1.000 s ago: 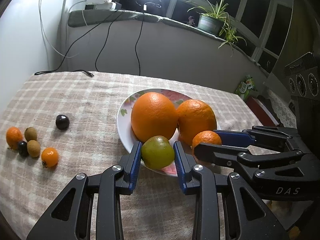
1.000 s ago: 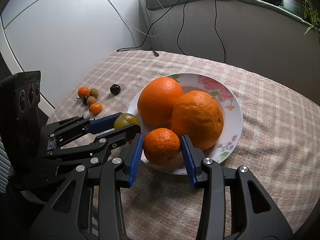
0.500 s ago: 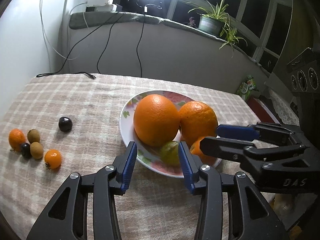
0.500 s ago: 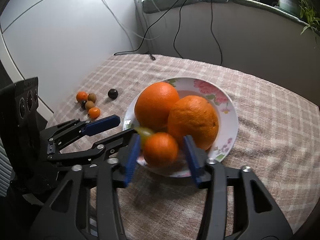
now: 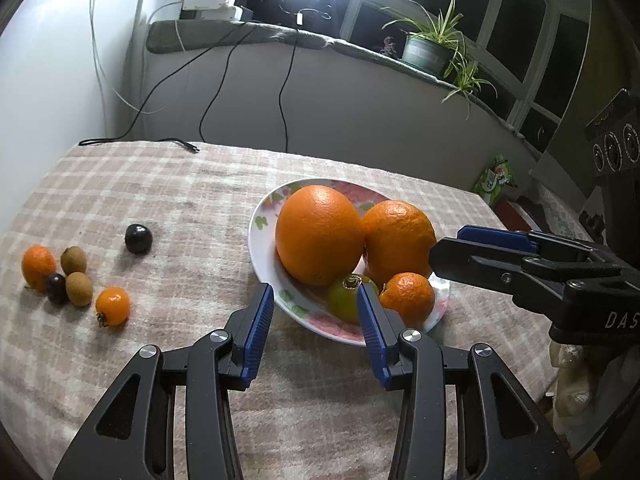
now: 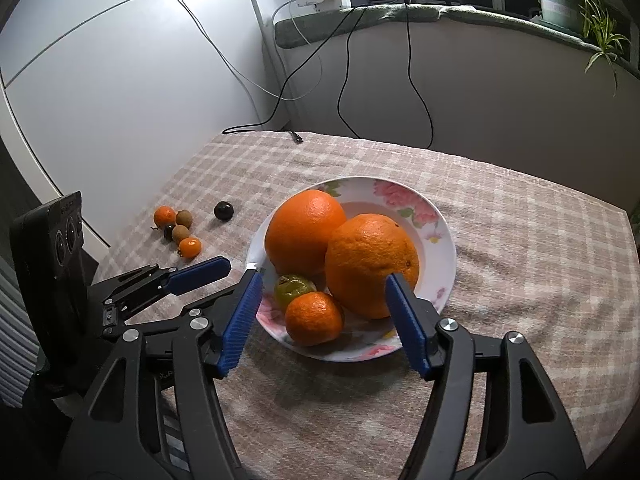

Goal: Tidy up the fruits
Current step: 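Lower the mandarin onto the plate with the right tool while the left tool places the green fruit there, then move both tools back to the loose fruits and grasp a mandarin with each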

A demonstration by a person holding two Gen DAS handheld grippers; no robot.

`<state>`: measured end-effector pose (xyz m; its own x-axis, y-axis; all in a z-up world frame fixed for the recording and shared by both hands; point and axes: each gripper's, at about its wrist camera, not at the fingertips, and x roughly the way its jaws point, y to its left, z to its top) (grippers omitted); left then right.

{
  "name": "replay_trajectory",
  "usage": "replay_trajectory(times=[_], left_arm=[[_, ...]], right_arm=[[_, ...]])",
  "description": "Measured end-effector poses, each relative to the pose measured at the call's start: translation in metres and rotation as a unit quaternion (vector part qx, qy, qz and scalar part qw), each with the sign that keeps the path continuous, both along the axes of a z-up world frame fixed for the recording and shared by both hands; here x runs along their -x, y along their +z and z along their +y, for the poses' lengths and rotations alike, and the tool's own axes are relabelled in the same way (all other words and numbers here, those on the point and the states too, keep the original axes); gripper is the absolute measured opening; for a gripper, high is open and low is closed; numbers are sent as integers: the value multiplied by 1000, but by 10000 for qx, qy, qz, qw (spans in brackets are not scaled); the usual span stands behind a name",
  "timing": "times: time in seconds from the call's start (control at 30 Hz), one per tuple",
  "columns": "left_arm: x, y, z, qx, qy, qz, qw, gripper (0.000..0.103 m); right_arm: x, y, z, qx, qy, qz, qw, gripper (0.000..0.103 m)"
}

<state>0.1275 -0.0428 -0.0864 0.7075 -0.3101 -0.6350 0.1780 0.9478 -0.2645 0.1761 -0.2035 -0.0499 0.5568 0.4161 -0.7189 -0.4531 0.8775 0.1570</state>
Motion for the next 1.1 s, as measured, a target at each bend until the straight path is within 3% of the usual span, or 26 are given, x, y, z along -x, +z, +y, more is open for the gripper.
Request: replay_trajectory(times=[0.4,1.1], left_arm=[[16,5,37,96,295,-71,9995,42],[34,1,168,241,1470,-35,9888,42]], right_arm=[[6,13,28,128,317,-251,9991,67],[25,-7,137,584,1361,-410,9881,67]])
